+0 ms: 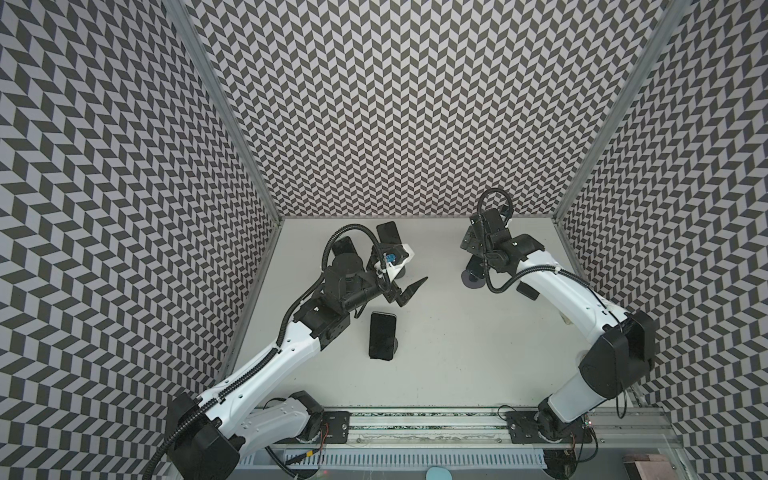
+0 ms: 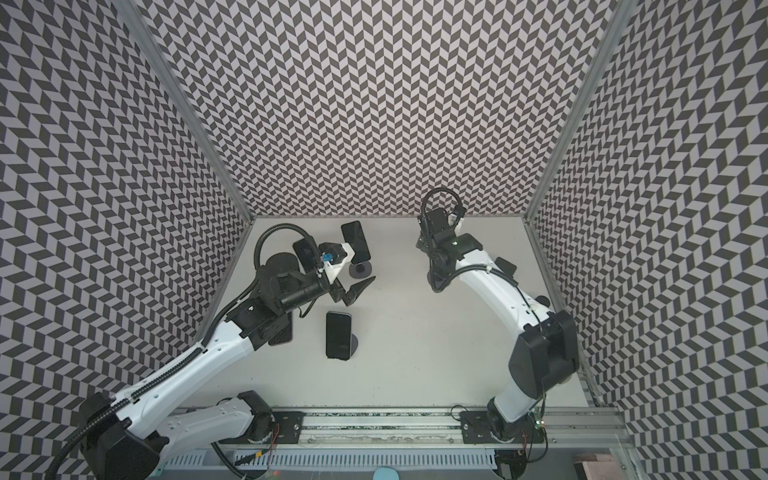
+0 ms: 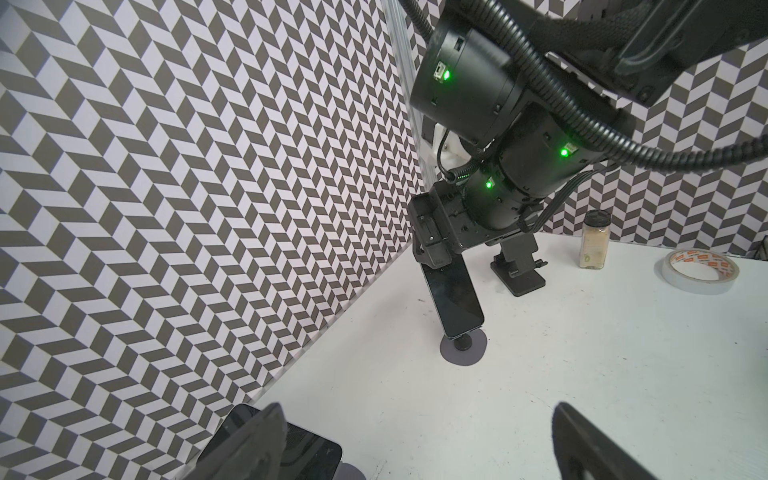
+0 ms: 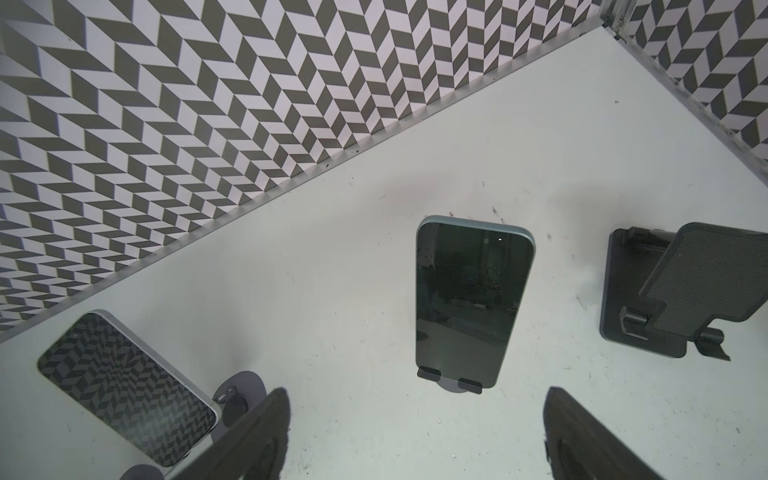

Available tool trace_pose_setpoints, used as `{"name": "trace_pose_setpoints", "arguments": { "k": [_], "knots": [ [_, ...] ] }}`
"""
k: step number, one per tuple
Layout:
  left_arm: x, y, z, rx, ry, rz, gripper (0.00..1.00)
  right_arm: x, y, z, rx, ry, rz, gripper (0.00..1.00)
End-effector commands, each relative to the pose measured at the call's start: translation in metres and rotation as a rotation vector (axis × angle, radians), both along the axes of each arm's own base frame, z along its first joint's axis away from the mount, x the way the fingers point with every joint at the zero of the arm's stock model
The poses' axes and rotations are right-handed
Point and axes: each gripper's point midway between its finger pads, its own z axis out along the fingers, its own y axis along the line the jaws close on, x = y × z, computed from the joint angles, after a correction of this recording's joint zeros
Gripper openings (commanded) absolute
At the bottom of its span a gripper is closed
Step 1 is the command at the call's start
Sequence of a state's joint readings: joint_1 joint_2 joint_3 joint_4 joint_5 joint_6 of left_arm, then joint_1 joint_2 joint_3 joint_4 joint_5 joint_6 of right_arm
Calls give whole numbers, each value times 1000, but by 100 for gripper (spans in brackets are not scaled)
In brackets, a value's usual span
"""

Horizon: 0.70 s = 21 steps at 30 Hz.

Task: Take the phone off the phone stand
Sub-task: 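Move the right gripper over the teal-edged phone on its round stand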

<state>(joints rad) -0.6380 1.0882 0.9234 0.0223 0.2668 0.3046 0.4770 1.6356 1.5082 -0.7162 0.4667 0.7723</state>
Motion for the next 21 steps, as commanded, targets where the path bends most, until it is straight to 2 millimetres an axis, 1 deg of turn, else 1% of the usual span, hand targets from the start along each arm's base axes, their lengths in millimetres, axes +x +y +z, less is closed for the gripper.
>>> {"name": "trace_pose_setpoints", "arguments": {
  "k": [1, 8, 13, 19, 21],
  "knots": [
    [2, 6, 3, -30, 8, 21, 100, 3, 8, -2, 39, 14, -16, 94],
    [11, 15, -12, -39, 61, 72, 100, 7, 12, -12, 46, 37, -20, 95],
    [20, 19, -28, -40, 127, 102, 100, 8, 13, -22, 43, 61, -29, 96],
    [28, 24, -46, -29, 199, 135, 100, 15, 12, -29, 20, 63, -46, 100],
    [31, 26, -52, -23, 224, 147, 100, 18, 11, -30, 13, 61, -53, 99]
  ]
}}
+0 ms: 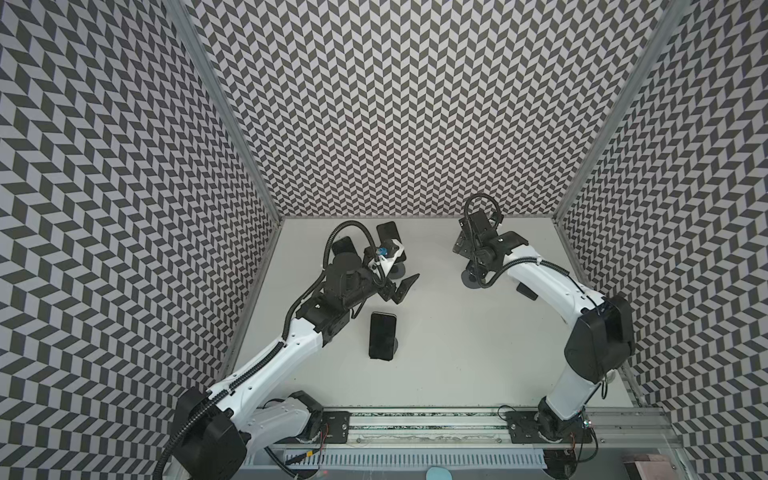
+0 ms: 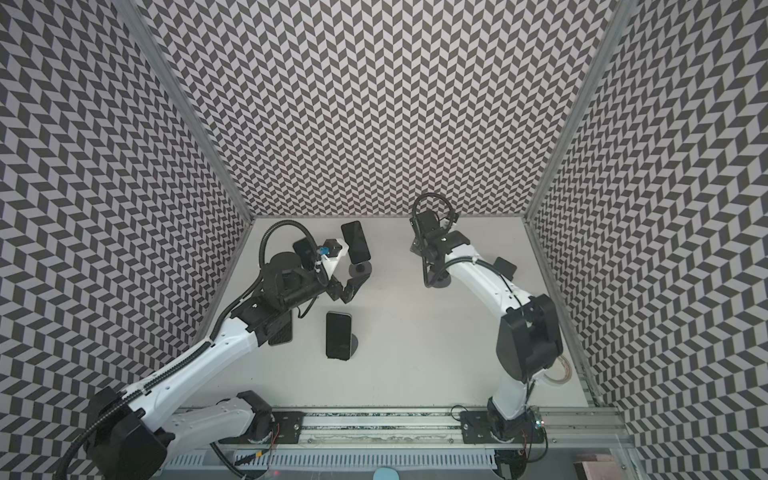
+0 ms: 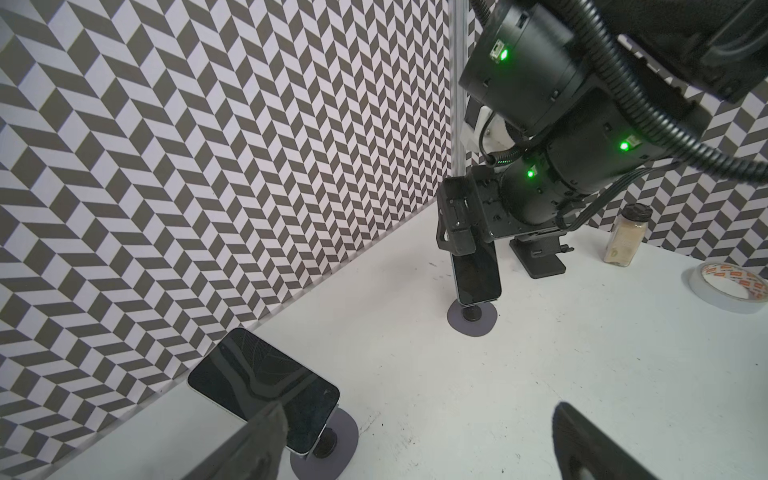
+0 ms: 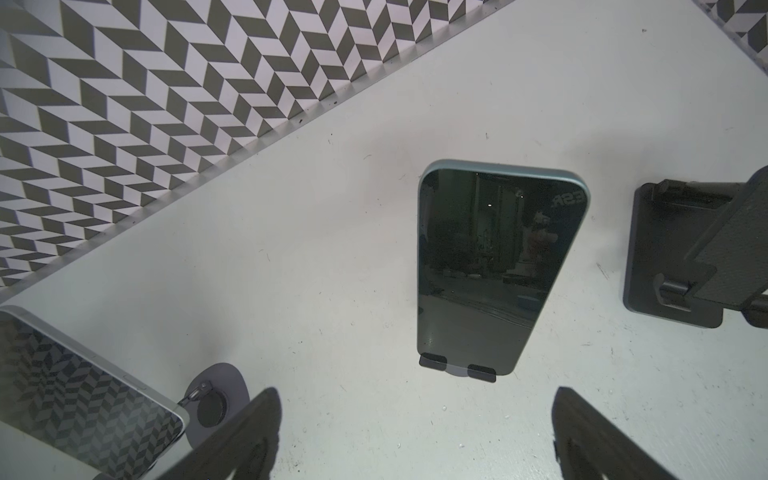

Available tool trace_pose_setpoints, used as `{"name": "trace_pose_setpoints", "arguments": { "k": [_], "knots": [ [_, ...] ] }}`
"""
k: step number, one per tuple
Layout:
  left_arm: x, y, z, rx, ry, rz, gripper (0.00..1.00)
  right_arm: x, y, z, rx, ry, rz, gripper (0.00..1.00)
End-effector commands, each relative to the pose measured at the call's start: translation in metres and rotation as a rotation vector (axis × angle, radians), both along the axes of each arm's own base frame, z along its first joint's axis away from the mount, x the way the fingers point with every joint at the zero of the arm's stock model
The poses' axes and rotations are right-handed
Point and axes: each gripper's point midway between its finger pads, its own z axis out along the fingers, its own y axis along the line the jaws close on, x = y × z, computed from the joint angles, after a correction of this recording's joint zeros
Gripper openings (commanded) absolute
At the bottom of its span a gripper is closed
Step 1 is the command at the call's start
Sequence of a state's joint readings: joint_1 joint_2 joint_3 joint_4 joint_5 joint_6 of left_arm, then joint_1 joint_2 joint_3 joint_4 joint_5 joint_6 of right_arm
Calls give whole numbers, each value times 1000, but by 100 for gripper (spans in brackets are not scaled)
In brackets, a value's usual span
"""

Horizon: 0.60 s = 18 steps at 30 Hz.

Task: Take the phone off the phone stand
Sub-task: 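Move the right gripper over the teal-edged phone on its round stand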

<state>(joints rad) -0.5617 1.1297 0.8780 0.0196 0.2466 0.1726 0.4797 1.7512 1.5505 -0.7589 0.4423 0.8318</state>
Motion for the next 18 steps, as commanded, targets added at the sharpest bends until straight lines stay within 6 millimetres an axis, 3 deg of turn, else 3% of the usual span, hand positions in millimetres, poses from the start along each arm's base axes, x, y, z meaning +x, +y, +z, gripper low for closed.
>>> {"name": "trace_pose_setpoints", "arguments": {
  "k": [1, 13, 18],
  "knots": [
    [5, 6, -16, 9, 68, 30, 100, 11, 1, 9, 1, -44, -33, 99],
    [8, 4, -33, -5, 154, 22, 100, 21, 3, 2, -8, -37, -57, 99],
    [4, -1, -31, -3, 153, -18, 100, 20, -4, 6, -20, -39, -106, 99]
  ]
}}
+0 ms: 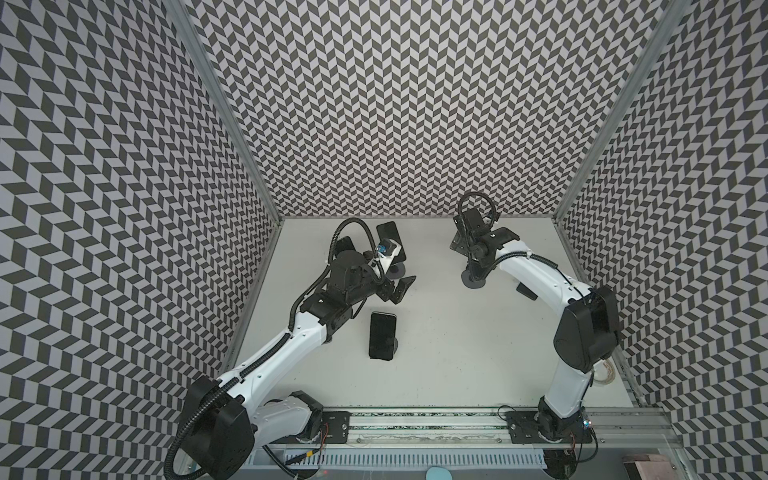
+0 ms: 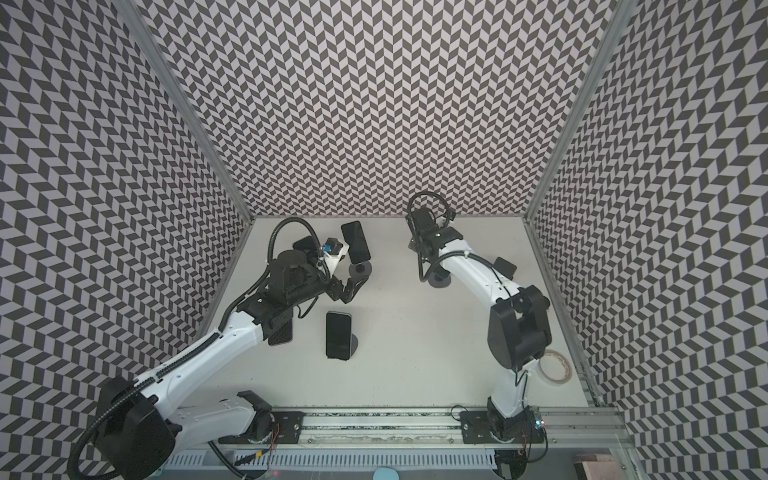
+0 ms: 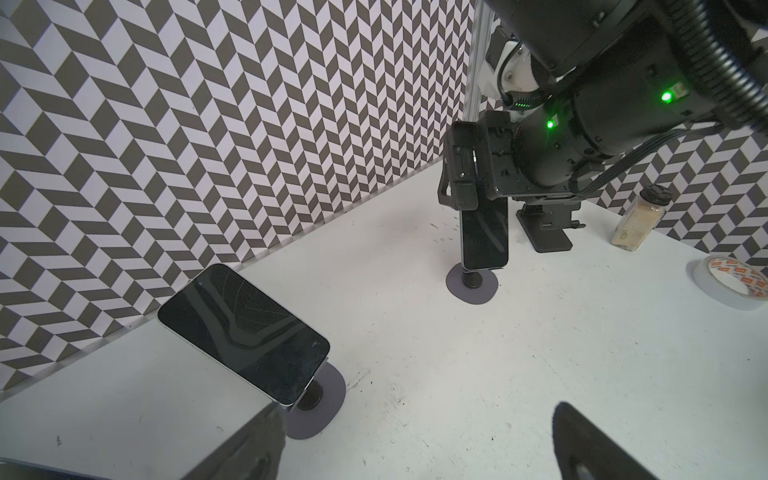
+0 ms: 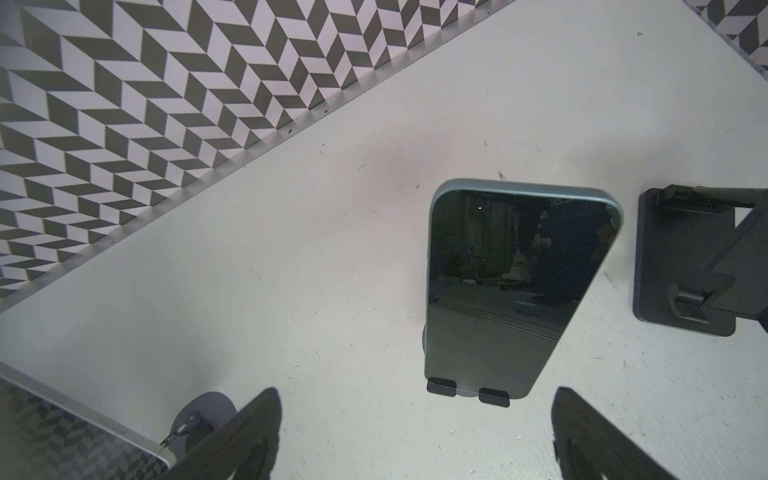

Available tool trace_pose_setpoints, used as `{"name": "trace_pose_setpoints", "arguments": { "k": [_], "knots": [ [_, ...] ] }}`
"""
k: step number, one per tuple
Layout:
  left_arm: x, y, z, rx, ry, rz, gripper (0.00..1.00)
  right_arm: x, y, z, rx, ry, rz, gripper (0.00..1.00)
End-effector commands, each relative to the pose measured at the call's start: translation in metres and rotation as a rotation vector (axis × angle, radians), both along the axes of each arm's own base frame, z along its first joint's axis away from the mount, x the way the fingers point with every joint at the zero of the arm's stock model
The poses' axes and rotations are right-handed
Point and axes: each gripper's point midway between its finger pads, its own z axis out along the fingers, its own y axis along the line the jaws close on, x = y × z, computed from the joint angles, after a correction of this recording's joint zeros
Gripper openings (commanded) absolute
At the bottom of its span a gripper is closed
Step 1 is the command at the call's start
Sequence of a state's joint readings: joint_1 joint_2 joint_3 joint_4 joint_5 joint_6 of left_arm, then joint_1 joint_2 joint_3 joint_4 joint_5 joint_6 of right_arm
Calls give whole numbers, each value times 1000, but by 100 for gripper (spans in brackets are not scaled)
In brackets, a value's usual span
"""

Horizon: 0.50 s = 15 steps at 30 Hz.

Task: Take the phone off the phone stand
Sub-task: 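Move the right gripper over the teal-edged phone on its round stand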

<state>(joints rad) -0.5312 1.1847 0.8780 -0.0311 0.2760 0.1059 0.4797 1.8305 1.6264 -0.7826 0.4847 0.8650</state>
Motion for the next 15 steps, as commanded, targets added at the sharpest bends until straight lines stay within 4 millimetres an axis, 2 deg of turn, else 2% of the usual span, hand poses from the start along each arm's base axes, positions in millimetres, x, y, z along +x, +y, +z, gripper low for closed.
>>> {"name": "trace_pose_setpoints", "arguments": {
  "k": [1, 5, 15],
  "knots": [
    [-6, -6, 1, -7, 8, -56, 100, 4, -6, 13, -2, -46, -67, 99],
    [-10, -10, 1, -8, 6, -93, 100, 3, -13, 18, -9, -58, -96, 99],
    [-15, -15, -4, 9, 4, -139, 100, 7, -27, 14, -55, -35, -147, 99]
  ]
}}
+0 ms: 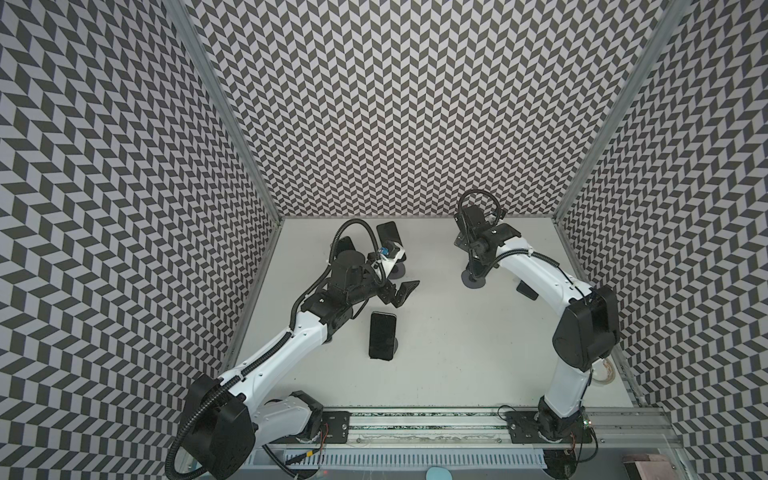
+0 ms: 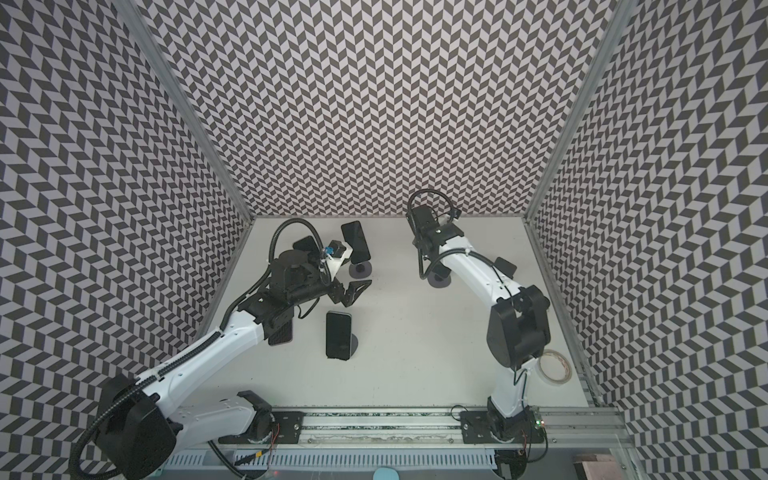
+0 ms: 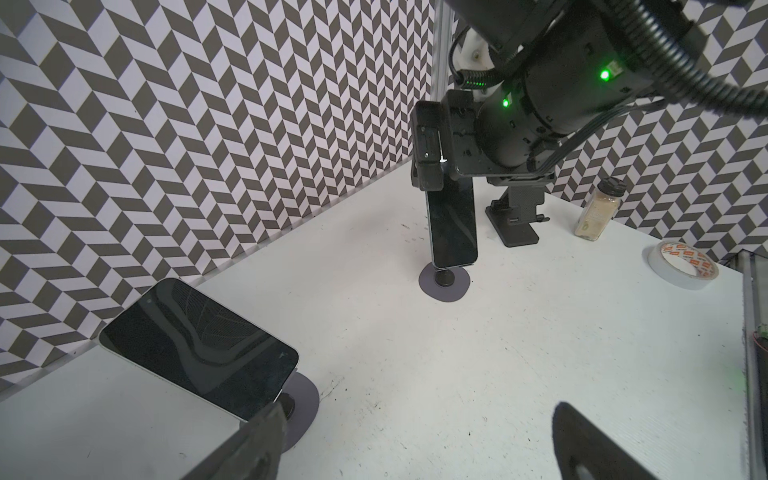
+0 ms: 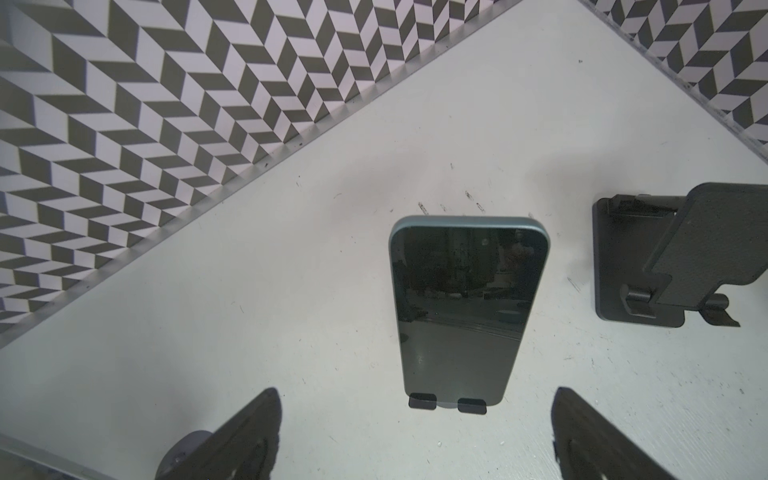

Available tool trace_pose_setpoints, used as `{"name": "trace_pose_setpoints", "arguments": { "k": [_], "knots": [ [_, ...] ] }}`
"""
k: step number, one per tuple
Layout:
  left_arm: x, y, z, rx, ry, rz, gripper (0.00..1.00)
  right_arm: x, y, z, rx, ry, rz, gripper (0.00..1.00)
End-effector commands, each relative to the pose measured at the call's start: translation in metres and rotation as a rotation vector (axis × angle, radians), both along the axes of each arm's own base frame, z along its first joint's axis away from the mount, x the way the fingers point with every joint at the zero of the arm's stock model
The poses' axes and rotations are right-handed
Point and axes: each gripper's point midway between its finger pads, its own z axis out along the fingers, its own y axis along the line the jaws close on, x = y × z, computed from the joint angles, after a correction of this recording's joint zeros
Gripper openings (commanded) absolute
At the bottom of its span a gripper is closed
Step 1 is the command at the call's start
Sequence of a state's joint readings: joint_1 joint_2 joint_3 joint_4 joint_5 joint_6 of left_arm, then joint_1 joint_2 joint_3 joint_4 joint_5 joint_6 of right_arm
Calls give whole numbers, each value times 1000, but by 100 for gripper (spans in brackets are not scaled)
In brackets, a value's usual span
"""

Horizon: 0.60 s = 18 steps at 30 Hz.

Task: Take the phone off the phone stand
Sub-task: 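Move the right gripper over the teal-edged phone on its round stand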

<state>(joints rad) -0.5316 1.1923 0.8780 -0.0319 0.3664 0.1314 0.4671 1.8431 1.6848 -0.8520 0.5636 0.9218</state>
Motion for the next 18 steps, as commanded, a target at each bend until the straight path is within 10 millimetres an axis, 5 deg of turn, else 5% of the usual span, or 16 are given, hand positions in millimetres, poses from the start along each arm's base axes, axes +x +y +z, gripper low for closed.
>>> {"name": "trace_pose_setpoints", "arguments": {
  "k": [1, 18],
  "knots": [
    [-5, -6, -3, 15, -1, -56, 100, 6, -10, 0, -25, -11, -54, 99],
    [-5, -16, -11, 60, -4, -93, 100, 16, -29, -19, -40, 45, -108, 99]
  ]
}}
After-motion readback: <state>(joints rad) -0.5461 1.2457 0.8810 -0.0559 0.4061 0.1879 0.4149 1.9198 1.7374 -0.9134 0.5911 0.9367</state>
